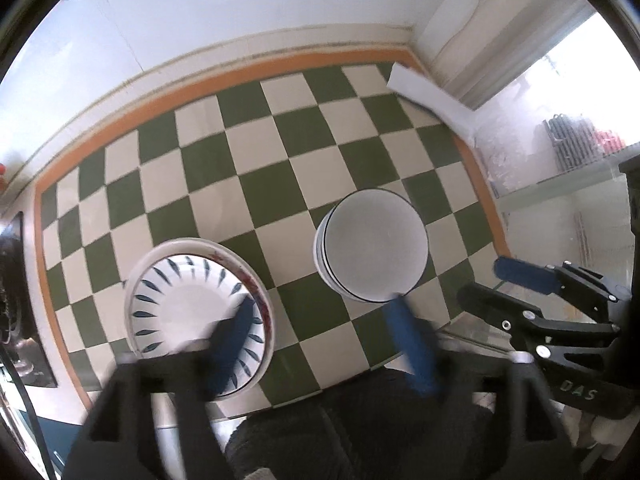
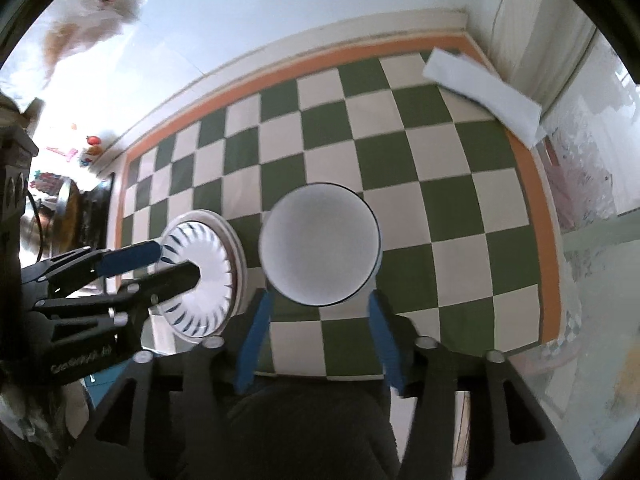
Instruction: Organize plates and bowls
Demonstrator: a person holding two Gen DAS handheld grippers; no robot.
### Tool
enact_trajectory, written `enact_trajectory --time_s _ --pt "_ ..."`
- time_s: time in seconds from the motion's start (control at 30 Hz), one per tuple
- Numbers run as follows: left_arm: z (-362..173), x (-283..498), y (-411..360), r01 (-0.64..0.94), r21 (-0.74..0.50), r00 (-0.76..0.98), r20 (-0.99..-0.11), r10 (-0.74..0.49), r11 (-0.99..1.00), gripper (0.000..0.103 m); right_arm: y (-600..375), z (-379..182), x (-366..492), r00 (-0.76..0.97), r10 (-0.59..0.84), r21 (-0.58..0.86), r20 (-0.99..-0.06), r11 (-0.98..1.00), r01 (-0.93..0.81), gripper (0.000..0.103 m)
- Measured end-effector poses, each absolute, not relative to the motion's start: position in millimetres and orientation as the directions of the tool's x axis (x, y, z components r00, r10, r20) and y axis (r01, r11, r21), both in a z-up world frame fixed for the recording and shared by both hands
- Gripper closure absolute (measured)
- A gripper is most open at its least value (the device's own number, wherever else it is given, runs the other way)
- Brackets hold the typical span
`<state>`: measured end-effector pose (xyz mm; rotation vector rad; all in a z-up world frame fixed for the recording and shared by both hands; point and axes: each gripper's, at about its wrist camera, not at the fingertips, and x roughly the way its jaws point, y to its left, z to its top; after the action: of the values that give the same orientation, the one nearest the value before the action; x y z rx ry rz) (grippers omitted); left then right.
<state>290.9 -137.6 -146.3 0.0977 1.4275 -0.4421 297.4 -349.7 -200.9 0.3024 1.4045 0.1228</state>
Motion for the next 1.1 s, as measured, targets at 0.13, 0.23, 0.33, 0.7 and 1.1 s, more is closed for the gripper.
enact_trajectory --time_s 0.13,0.23,0.33,0.7,1.1 --pt "-123 284 -125 0.343 -0.207 0.113 -0.959 -0.259 0.916 0.018 -343 -174 287 0.203 0.235 0.254 -0.951 0.964 0.075 0.024" --pt "-110 280 -117 0.334 -0.213 0.137 -0.953 -0.271 0.918 0.018 -341 -161 280 0.215 0.231 0.249 -0.949 0.966 0.064 0.022" --pt "-102 276 -110 0.325 -0.227 0.139 -0.949 -0.283 0.918 0.018 -338 -148 273 0.232 0.222 0.24 -0.947 0.969 0.055 0.02" --pt "-101 269 -97 0.303 -0.247 0.128 -0.947 -0.296 0.921 0.018 -343 -132 264 0.274 0.22 0.254 -0.936 0.962 0.098 0.018" --pt "-162 309 -104 0.177 -0.405 0.002 -0.911 -0.412 0.897 0.018 -372 -192 283 0.252 0.278 0.335 -0.927 0.916 0.222 0.018"
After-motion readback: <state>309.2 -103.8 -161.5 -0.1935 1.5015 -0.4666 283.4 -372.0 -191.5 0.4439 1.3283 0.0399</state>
